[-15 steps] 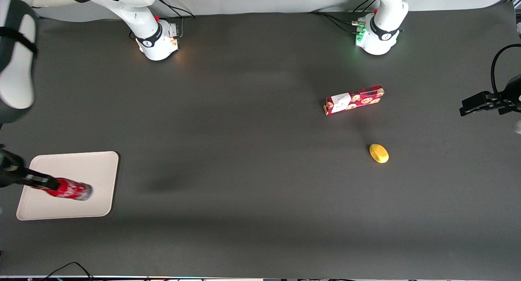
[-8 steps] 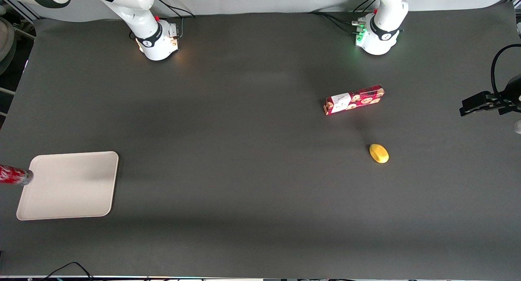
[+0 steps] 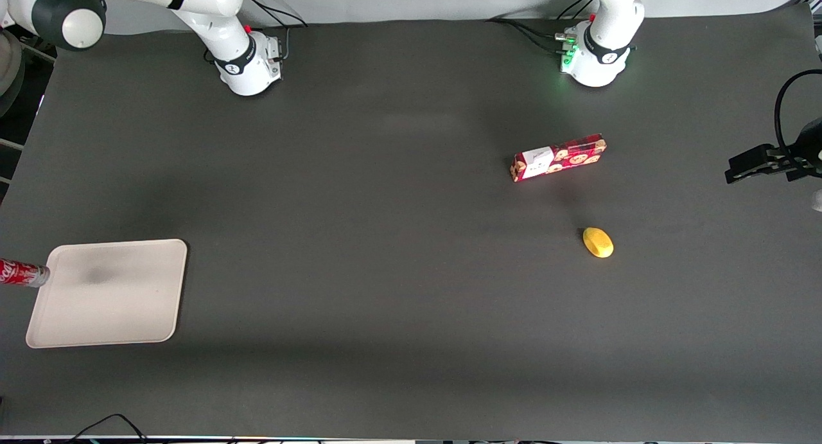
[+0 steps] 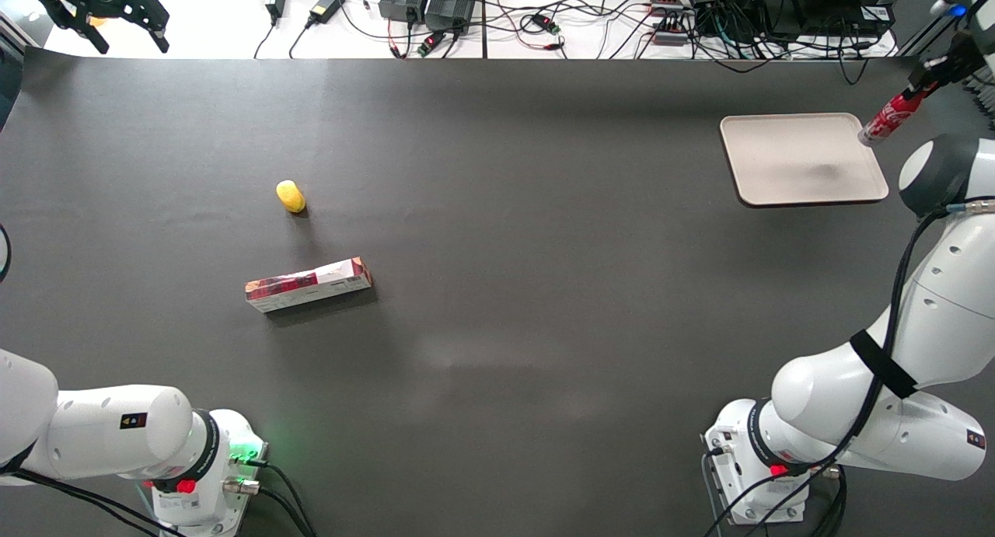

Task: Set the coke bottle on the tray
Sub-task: 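Lower the bottle onto the tray and open the right gripper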

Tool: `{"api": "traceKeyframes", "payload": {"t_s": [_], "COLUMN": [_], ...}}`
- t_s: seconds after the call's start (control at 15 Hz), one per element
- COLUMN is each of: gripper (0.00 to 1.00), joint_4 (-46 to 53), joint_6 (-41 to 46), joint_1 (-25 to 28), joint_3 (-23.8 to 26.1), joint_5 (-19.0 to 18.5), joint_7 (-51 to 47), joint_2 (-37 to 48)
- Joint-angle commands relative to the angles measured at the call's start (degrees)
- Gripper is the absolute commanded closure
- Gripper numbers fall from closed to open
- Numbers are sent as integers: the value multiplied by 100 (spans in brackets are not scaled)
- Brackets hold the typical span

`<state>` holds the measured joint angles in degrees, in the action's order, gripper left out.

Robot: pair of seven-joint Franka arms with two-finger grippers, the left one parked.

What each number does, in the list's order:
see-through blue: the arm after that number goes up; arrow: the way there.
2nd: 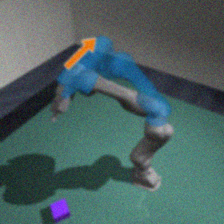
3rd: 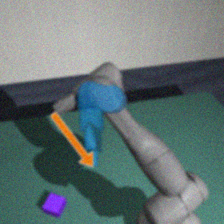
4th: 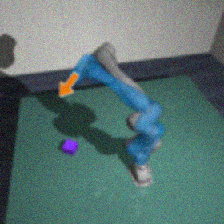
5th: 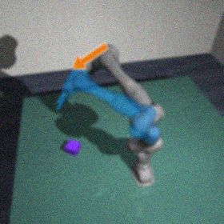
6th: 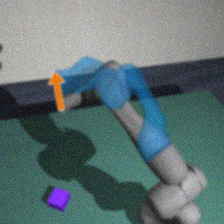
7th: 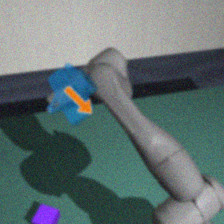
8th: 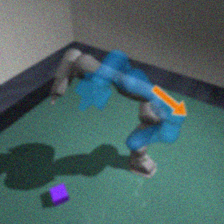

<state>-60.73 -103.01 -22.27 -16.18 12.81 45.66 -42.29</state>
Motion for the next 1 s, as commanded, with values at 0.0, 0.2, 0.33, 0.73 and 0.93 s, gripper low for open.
{"api": "traceKeyframes", "payload": {"t_s": [0.0, 0.2, 0.33, 0.73, 0.93], "gripper": [100, 100, 100, 100, 60], "joint_4": [-10, -9, -27, -27, -27], "joint_6": [-385, -745, -825, -834, -834], "joint_1": [-67, -164, -208, -217, -208], "joint_3": [-87, -87, -87, -87, -87], "joint_5": [160, 160, 221, 468, 468], "joint_7": [356, 365, 365, 532, 550], "joint_2": [-226, -489, -560, -789, -798]}}
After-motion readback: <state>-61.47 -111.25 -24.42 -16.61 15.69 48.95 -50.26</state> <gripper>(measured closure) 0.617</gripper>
